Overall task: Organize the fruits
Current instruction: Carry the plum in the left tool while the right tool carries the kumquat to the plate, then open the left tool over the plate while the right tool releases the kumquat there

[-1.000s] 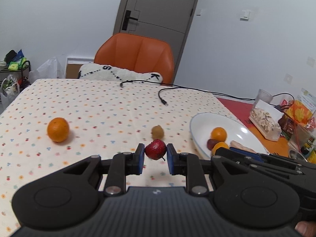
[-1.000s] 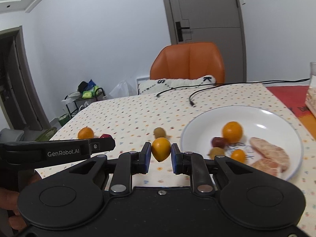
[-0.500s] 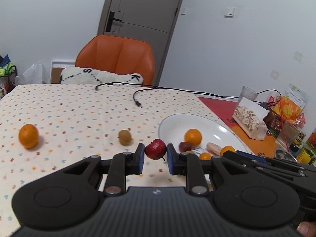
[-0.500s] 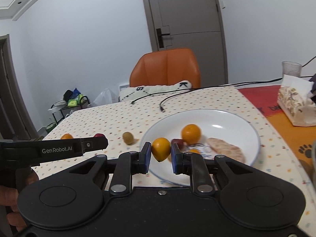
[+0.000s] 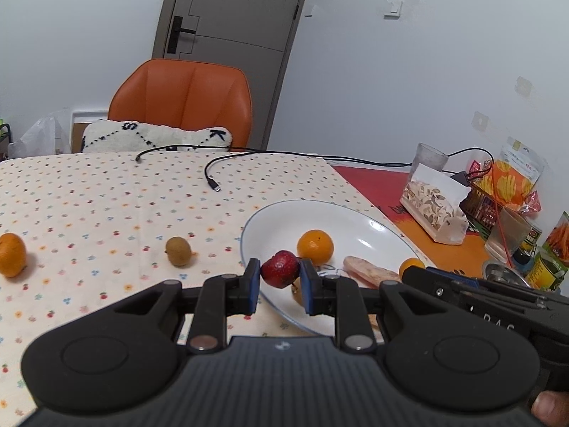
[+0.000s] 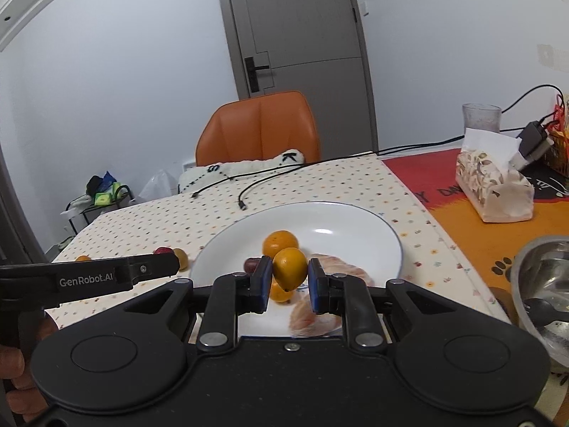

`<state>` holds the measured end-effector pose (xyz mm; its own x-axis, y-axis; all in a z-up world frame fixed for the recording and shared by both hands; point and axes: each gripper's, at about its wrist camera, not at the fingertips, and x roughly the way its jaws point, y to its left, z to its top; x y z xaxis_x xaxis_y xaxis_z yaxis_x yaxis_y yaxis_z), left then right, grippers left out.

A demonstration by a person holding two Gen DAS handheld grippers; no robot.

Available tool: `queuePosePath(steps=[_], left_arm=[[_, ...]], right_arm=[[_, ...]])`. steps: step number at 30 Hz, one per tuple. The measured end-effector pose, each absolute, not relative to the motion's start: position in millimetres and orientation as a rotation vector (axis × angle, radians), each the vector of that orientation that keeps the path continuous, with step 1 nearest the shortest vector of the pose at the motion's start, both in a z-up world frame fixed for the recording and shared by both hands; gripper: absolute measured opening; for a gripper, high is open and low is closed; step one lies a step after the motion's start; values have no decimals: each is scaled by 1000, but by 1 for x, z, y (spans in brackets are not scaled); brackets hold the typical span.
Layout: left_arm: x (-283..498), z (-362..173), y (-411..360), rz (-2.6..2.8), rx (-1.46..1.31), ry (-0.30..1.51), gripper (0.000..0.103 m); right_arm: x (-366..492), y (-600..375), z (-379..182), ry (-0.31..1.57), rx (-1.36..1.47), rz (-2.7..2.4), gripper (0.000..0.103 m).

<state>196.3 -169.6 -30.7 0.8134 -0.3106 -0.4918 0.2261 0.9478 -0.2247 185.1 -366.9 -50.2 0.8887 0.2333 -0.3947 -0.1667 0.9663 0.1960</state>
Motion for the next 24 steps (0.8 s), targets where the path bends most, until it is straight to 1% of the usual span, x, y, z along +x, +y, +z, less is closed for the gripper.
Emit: queuePosePath(steps=[9, 10, 11, 15, 24], left_arm=[[211, -37, -178, -291, -153, 569, 22], [213, -37, -178, -292, -154, 569, 22], [214, -38, -179, -292, -154, 570, 22], [219, -39, -180, -287, -157, 580, 22], [214, -42, -174, -261, -144, 584, 39]], right_arm=[[198, -374, -57, 448, 178, 197, 21], [199, -374, -58, 449, 178, 196, 22], [200, -374, -59, 448, 180, 195, 25], [201, -375, -61, 450, 185, 193, 26], [201, -373, -64, 460, 191, 206, 26]])
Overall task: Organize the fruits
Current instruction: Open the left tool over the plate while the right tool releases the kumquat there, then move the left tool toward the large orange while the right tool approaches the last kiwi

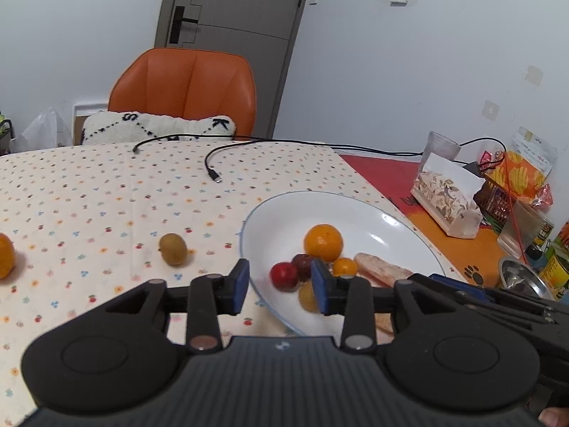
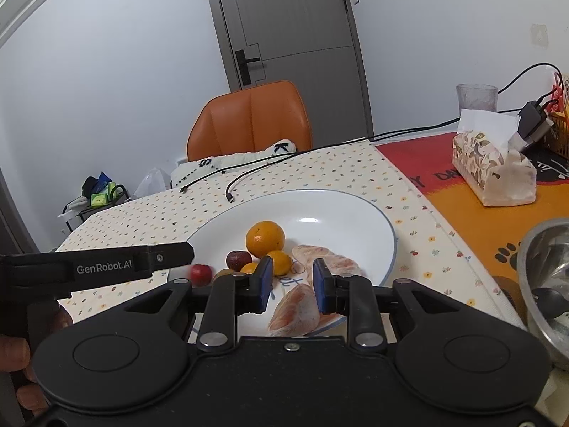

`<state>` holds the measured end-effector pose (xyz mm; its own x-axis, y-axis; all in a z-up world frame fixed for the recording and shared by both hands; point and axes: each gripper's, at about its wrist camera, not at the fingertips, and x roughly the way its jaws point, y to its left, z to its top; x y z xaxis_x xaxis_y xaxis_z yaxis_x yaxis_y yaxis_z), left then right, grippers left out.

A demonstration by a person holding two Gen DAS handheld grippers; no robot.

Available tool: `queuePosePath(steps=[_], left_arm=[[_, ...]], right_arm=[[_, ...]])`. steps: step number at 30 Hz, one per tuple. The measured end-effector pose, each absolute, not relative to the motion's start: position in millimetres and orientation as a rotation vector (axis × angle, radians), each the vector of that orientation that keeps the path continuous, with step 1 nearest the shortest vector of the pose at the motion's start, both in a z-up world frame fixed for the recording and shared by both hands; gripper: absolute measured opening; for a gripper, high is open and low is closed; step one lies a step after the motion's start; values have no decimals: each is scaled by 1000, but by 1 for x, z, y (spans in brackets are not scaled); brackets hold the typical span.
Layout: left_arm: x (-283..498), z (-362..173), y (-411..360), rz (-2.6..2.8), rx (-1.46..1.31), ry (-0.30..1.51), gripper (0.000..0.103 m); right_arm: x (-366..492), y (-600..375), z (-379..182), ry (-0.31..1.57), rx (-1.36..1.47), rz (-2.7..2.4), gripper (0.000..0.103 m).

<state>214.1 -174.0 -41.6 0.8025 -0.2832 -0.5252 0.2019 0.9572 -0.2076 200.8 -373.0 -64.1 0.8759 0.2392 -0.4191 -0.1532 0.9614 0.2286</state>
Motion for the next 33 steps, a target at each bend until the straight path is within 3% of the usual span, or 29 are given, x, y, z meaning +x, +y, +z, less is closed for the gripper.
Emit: queuePosePath(steps=[2, 12, 14, 21, 29, 33], left_arm=[[212, -41, -170, -249, -146, 582, 47], [201, -38, -146, -199, -148, 582, 60], [198, -37, -140, -185, -147, 576, 68], [192, -37, -122, -140, -142, 584, 76], [182, -39, -96, -57, -135, 582, 88], [181, -39, -85, -33, -135, 583, 88]], right_arm=[[200, -371, -64, 461, 190, 211, 27], [196, -358, -63, 458, 182, 231, 35], [196, -355, -63, 461, 184, 239, 35], [194, -343, -62, 462, 180, 260, 40], [192, -326, -60, 457, 177, 284, 68], [193, -316, -58, 454, 163, 299, 74]])
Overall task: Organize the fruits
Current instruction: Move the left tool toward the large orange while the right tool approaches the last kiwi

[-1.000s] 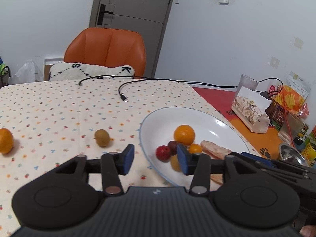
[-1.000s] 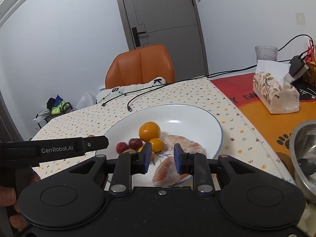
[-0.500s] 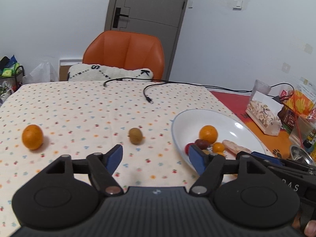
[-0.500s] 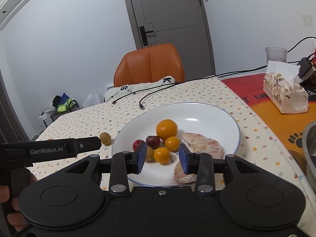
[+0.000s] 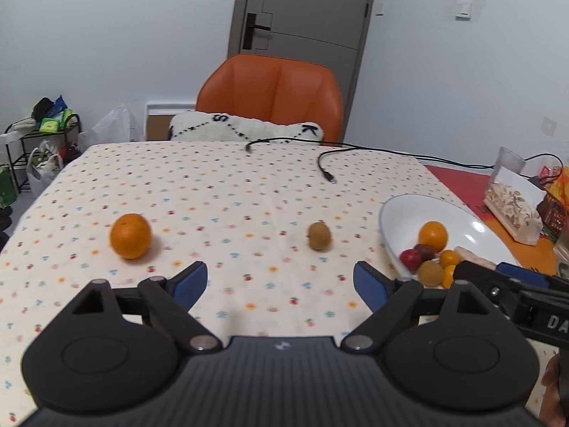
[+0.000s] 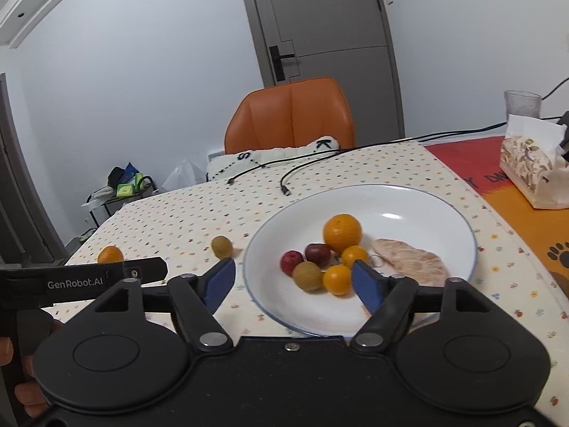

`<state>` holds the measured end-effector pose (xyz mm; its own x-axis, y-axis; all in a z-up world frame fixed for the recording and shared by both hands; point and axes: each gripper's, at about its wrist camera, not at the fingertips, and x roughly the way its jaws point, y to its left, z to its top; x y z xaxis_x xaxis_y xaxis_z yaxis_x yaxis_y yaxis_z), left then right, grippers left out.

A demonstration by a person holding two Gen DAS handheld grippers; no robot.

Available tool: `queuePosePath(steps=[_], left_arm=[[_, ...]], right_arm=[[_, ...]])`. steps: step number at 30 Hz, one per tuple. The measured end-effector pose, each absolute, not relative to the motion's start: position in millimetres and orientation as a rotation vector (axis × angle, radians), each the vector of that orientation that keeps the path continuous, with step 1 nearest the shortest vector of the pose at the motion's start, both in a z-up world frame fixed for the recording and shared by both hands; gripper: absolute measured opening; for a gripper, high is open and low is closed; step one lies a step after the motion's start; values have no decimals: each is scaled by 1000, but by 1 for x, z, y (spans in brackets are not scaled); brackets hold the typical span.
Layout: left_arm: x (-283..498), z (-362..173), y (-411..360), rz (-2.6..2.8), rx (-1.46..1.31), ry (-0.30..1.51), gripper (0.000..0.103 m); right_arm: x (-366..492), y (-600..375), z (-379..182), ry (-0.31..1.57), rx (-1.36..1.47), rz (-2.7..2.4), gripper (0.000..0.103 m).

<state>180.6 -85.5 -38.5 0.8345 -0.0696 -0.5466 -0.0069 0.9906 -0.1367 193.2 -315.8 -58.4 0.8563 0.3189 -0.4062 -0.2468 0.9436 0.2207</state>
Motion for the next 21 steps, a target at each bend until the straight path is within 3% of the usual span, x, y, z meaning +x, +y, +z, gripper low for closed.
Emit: queuePosePath(steps=[4, 14, 21], left_arm=[[177, -36, -74, -5, -133, 577, 88], [170, -31, -51, 49, -138, 570, 89], [169, -29, -35, 80, -150, 570, 89]], right_arm=[[192, -306, -56, 440, 163, 312, 90], [193, -285, -52, 450, 146, 350, 101], [194, -272, -48, 450, 139, 378, 103]])
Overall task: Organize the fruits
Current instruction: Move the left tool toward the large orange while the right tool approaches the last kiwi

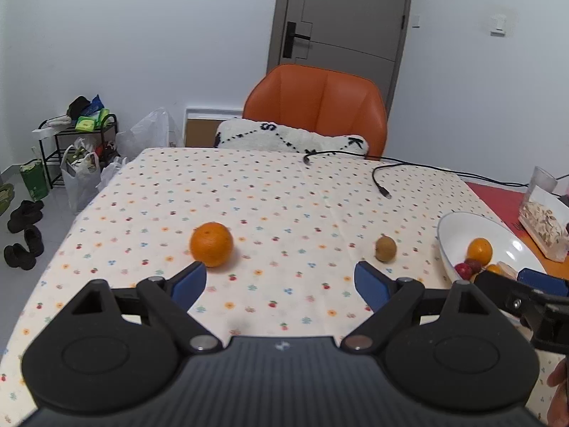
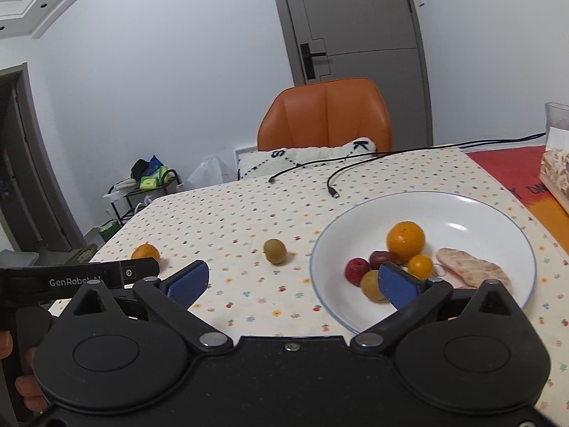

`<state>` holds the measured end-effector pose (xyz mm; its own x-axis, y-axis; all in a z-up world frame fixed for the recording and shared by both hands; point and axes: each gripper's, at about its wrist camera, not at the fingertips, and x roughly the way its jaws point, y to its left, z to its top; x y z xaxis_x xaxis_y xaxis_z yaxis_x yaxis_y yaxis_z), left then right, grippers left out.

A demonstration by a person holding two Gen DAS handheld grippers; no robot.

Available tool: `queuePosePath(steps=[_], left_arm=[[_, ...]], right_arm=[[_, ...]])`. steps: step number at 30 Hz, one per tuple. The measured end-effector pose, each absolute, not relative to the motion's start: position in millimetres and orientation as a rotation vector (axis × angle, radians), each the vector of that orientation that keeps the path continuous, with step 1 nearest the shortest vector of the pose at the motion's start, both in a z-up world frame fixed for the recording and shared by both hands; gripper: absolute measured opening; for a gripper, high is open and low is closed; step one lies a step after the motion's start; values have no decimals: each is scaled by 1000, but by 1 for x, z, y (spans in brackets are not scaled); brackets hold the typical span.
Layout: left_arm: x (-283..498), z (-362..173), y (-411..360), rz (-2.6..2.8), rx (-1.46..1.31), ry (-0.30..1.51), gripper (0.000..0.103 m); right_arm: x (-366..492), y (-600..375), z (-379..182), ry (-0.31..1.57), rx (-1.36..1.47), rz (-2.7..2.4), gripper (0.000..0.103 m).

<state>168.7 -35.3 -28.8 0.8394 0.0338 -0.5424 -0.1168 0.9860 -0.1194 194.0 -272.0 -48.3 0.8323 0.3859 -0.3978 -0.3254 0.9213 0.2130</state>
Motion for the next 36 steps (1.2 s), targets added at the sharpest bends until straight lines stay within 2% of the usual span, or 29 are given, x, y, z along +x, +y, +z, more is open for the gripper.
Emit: queuePosePath(steps=[7, 18, 29, 32, 36], left_arm=[[175, -29, -21, 103, -163, 586, 89], [193, -34, -6, 144, -199, 589, 86], [218, -47, -2, 147, -208, 617, 68], [224, -51, 0, 151, -213, 624, 63], [231, -56, 4, 175, -216, 619, 62]], right_arm=[[198, -254, -45, 458, 102, 429, 102], [217, -235, -44, 498, 83, 466, 80], [250, -222, -48, 543, 58, 478, 52], [258, -219, -49, 551, 50, 479, 49], [270, -214, -50, 562, 32, 480, 49]])
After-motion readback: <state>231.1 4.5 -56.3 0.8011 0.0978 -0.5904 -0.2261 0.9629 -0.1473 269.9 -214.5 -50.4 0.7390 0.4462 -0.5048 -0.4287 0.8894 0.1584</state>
